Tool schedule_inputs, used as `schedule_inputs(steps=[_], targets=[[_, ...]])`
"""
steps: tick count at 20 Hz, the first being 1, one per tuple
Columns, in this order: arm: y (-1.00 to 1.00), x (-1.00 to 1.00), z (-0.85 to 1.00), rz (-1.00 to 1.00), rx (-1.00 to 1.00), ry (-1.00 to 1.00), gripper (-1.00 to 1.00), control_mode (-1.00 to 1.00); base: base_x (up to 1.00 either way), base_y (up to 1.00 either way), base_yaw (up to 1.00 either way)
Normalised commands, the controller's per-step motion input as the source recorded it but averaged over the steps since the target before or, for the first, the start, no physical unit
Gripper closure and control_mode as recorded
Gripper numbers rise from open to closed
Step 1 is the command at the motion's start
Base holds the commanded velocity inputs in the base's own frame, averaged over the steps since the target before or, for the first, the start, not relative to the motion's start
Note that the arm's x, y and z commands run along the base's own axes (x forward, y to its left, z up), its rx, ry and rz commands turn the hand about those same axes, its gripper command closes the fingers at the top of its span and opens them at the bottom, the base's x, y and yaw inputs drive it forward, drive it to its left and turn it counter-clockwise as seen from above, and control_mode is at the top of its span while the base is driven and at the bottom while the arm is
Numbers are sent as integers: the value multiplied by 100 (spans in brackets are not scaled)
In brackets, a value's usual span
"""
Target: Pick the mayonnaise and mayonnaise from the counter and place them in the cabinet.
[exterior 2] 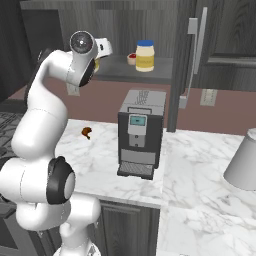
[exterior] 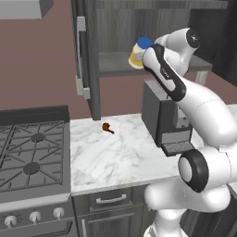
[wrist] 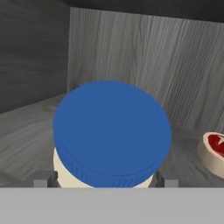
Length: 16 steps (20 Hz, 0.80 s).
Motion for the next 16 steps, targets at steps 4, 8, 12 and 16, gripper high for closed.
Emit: schedule_inputs(steps=[4, 8, 12, 16], targets=[[1, 24, -19, 0, 0, 0, 100, -100, 0, 0, 0], [2, 21, -21, 0, 0, 0, 100, -100, 0, 0, 0], [3, 18, -24, 0, -1, 0, 100, -100, 0, 0, 0], [3, 20, -23, 0, -2, 0, 100, -100, 0, 0, 0]])
